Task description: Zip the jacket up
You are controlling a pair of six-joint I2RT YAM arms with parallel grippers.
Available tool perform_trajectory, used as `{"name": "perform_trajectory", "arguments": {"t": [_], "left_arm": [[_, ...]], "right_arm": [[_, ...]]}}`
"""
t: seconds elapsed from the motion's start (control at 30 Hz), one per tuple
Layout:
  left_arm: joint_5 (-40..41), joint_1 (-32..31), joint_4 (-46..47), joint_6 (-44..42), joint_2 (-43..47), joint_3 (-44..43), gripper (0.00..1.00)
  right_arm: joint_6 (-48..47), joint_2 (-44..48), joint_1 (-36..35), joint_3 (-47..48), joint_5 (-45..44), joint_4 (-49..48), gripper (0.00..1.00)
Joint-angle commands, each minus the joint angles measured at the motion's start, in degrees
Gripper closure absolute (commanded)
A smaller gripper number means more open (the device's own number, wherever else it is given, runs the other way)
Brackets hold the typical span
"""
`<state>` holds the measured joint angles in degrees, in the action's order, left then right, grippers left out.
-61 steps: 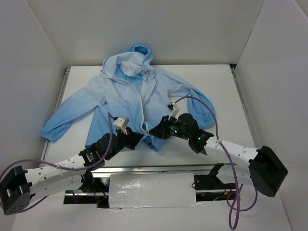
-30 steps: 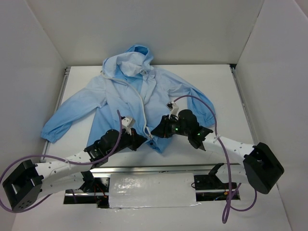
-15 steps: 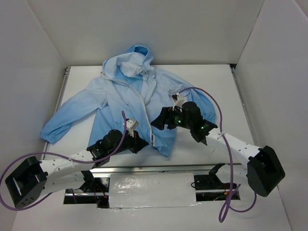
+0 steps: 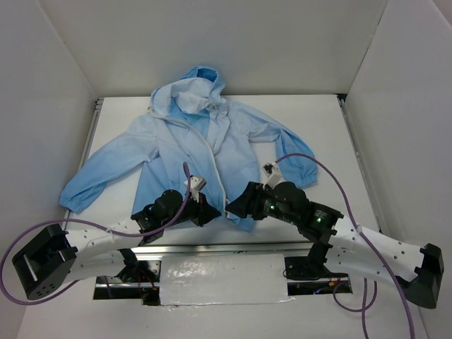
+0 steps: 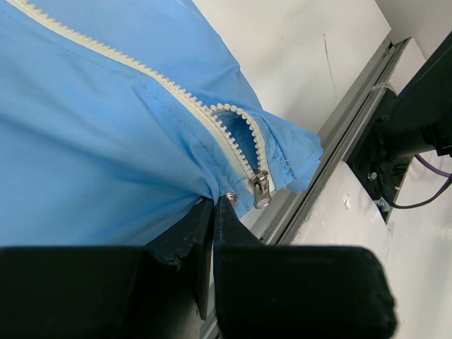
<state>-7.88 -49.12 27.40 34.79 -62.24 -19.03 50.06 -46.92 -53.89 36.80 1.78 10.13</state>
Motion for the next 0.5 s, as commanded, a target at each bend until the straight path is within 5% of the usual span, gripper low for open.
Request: {"name": "perform_trajectory", "arguments": {"t": [0.0, 0.47], "left_arm": [[-2.75, -0.01, 4.68, 0.46, -0.34, -2.33, 1.00], [-4.34, -0.09, 7.32, 2.30, -0.26, -2.25, 1.00]], "right_arm": [[15.38, 3.05, -4.01, -4.10, -9.24, 3.66, 0.30], [30.35, -9.15, -17.29, -5.51, -22.16, -0.82, 0.46]]}}
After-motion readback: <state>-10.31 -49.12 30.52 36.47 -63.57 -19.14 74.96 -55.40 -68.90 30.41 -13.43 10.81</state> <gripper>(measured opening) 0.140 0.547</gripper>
